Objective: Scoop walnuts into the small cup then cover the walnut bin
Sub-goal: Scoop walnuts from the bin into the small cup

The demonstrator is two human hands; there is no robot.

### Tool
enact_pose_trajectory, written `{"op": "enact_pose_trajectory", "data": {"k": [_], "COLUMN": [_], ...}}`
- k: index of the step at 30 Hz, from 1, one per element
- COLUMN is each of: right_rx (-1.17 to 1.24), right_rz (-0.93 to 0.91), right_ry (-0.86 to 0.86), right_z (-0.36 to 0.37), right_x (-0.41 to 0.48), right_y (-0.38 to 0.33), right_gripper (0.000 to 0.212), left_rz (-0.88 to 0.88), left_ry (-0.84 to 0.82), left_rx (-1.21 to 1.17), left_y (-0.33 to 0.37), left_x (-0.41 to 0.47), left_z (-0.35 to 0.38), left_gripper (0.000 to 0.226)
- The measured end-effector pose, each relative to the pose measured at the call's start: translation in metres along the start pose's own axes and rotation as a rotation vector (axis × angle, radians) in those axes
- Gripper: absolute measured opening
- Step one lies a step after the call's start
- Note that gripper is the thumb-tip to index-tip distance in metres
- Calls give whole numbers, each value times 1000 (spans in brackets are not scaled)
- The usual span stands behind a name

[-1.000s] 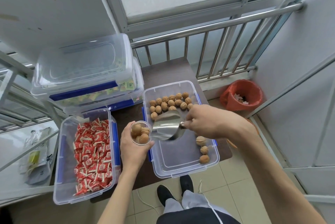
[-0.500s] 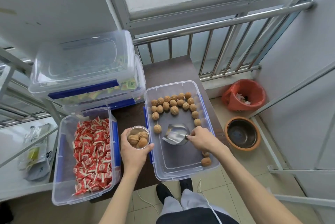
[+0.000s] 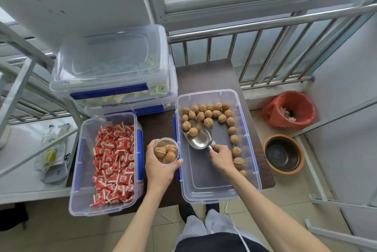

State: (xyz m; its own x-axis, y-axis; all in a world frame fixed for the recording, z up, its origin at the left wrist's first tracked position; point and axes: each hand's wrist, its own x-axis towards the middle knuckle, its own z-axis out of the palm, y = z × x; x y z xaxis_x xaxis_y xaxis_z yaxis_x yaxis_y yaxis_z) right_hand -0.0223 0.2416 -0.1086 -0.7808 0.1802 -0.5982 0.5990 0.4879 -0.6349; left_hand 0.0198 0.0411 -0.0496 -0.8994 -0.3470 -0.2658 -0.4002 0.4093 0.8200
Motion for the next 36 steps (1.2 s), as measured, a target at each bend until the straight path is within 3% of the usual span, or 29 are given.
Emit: {"op": "enact_pose_trajectory", "data": {"k": [4, 12, 20, 29, 36], "right_rx": [143, 44, 263, 480, 605], "right_rz": [15, -46, 10, 123, 92], "right_ry": [28, 90, 110, 12, -27], "right_z": [8, 19, 18, 18, 6], "right_x": [-2, -14, 9, -6, -23], "right_y": [2, -17, -32, -1, 1], "right_gripper": [19, 30, 20, 18, 23], "left_rz": [-2, -2, -2, 5, 9], "left_ry": [-2, 14, 29, 24, 24], "left_rx": [0, 19, 15, 6, 7], "left_y": [1, 0, -1, -4, -2], "left_x": [1, -1, -1, 0, -1], "left_z": [1, 3, 3, 3, 3], "left_gripper": [97, 95, 94, 95, 91]}}
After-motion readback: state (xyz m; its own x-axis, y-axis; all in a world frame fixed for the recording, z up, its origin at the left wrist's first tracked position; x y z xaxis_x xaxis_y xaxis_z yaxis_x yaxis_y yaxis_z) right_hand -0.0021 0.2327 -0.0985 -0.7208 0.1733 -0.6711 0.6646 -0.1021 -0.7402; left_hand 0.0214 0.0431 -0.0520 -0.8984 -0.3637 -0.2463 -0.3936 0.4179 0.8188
